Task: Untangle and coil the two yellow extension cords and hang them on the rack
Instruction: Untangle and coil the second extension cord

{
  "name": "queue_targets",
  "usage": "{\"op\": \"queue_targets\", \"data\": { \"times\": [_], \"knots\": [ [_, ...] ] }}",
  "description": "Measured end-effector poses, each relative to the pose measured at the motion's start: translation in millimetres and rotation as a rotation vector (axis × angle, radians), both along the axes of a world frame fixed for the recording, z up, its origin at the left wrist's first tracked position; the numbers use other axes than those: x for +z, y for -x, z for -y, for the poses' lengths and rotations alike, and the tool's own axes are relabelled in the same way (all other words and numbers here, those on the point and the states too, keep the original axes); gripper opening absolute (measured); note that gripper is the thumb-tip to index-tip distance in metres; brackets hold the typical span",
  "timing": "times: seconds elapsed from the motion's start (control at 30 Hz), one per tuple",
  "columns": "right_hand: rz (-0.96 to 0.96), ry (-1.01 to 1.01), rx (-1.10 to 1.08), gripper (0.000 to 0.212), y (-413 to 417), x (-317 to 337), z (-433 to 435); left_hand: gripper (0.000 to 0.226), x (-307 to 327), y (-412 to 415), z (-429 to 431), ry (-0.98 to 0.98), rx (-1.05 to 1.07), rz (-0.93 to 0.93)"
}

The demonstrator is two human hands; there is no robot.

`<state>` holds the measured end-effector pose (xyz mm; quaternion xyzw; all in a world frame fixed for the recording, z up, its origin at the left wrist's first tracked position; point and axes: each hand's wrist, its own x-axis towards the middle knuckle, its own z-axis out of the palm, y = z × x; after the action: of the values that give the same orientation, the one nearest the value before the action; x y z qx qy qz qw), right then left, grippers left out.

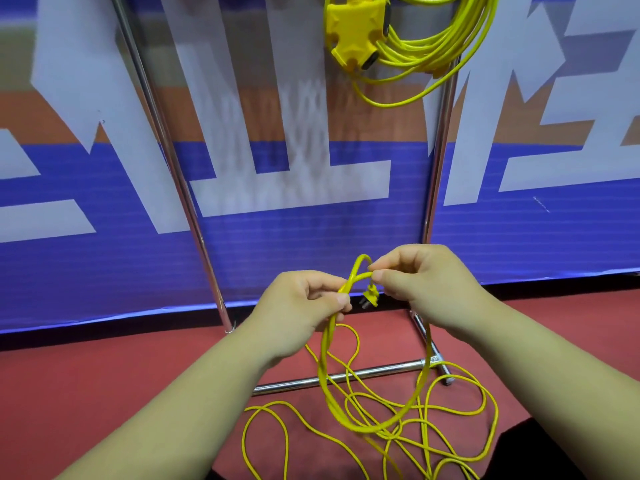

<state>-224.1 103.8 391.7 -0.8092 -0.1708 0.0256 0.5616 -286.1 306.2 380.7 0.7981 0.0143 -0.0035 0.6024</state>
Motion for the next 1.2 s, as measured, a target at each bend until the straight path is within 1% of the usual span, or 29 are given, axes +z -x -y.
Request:
{"op": "queue_targets", "data": {
  "times": [0.07,0.13,0.2,0.27,0.37,0.5,0.57,0.67,0.77,0.9,1.1,1.2],
  "knots": [
    [0.029,0.011,-0.036,0.003,-3,-1,3,0.018,5,0,-6,-0.046,-0.041,0.009],
    [0.04,0.046,-0.03,0.01,-6,-3,6,0.019,7,0,-10,-0.08,-0.062,0.022],
    [-0.002,0.109,0.044,0.012,-9,-5,8,0.019,9,0,-13,-0.123,-0.063,0.041],
    [-0.061,0.157,0.137,0.01,-11,-7,9,0.019,10,0,-15,-0.158,-0.064,0.055],
    [-0.138,0.143,0.243,0.016,-12,-8,10,0.019,10,2,-18,-0.188,-0.054,0.073],
    [-0.086,0.166,0.281,0.009,-14,-5,13,0.019,11,1,-22,-0.184,0.012,0.073],
    [-0.014,0.218,0.262,0.008,-16,-5,14,0.017,10,0,-25,-0.191,0.052,0.062],
    [0.137,0.347,0.155,0.008,-18,-9,10,0.016,8,-1,-26,-0.19,0.098,0.039],
    [0.197,0.323,0.074,0.008,-16,-12,5,0.013,7,0,-23,-0.165,0.123,-0.005],
    [0.281,0.3,0.037,0.01,-12,-8,0,0.007,5,-2,-22,-0.101,0.178,-0.061],
    [0.294,0.317,0.02,0.01,-10,-5,-2,0.003,2,-4,-21,-0.045,0.266,-0.105],
    [0.214,0.271,0.07,0.01,-10,-6,-1,0.003,0,-5,-20,-0.028,0.282,-0.103]
  ]
}}
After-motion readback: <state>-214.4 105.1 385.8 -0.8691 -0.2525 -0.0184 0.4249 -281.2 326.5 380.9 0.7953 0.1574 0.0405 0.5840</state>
